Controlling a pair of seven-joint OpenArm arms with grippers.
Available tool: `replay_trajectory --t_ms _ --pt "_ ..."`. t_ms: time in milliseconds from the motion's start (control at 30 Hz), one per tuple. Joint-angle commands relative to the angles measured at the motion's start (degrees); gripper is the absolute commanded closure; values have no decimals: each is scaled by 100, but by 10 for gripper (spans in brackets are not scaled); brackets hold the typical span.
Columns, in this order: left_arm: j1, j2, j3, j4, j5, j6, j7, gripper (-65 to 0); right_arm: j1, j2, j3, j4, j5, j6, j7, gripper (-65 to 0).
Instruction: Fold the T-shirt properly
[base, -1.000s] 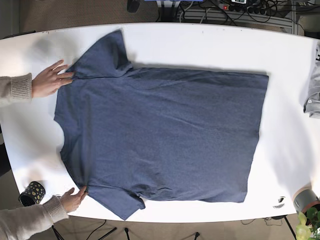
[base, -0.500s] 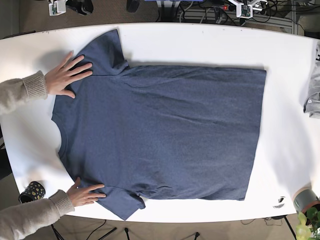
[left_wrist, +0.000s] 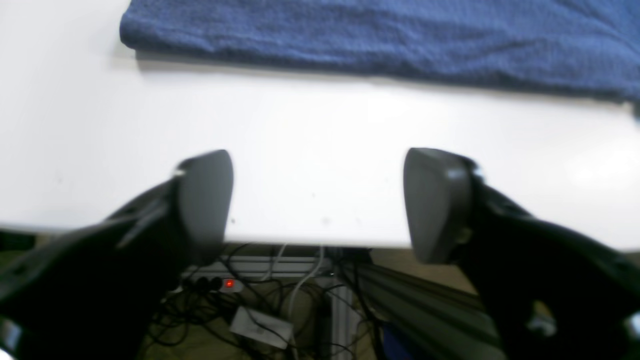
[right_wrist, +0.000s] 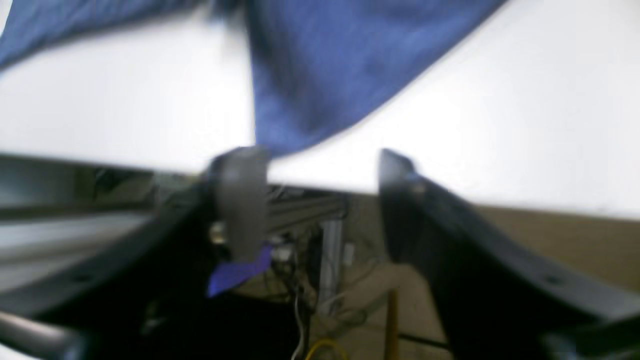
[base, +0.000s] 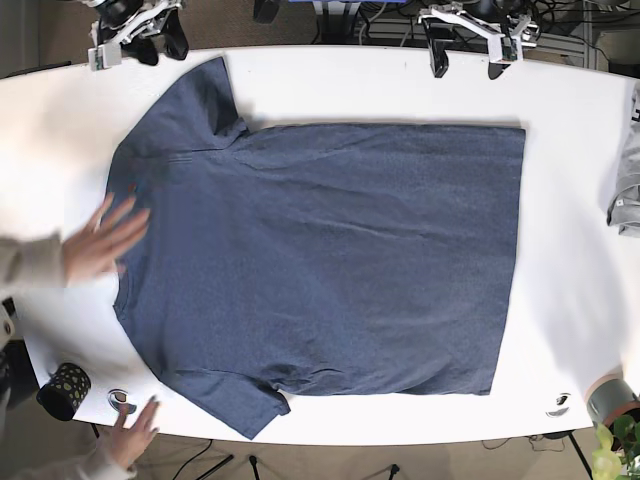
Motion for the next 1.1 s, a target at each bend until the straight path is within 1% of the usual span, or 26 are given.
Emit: replay_trajectory --t_ms 0,100,233,300,367,567,733,800,933,1067 --pt "9 -146 -21 90 -199 -10 45 -524 20 -9 42 57 145 54 2 -355" --pt "-123 -286 -21 90 -384 -10 151 -524 196 -18 42 48 171 54 -95 -357" --pt "-290 -392 -21 81 -463 -10 283 -524 583 -141 139 30 171 54 -693 -357" --pt "-361 -392 -21 81 -437 -10 326 -524 776 -282 324 30 171 54 -1001 -357" --pt "-422 -392 -21 81 -437 -10 388 -524 1075 -493 561 30 162 54 -1414 -357" --pt "-537 -392 -30 37 -437 -10 441 -524 1708 -809 1089 30 145 54 -2390 -357" --pt "-642 -392 -30 11 -437 -10 564 -524 1998 -862 1308 -128 180 54 -2847 -357" --pt "-730 -392 -30 11 -437 -10 731 -524 2156 -862 1423 -304 180 54 -3014 -357" --pt "-879 -392 -30 11 -437 -10 889 -524 2332 -862 1563 -691 180 54 -3146 -357" --pt "-932 -392 -30 11 -437 -10 915 -524 2350 -853 1519 -787 180 54 -3146 -357"
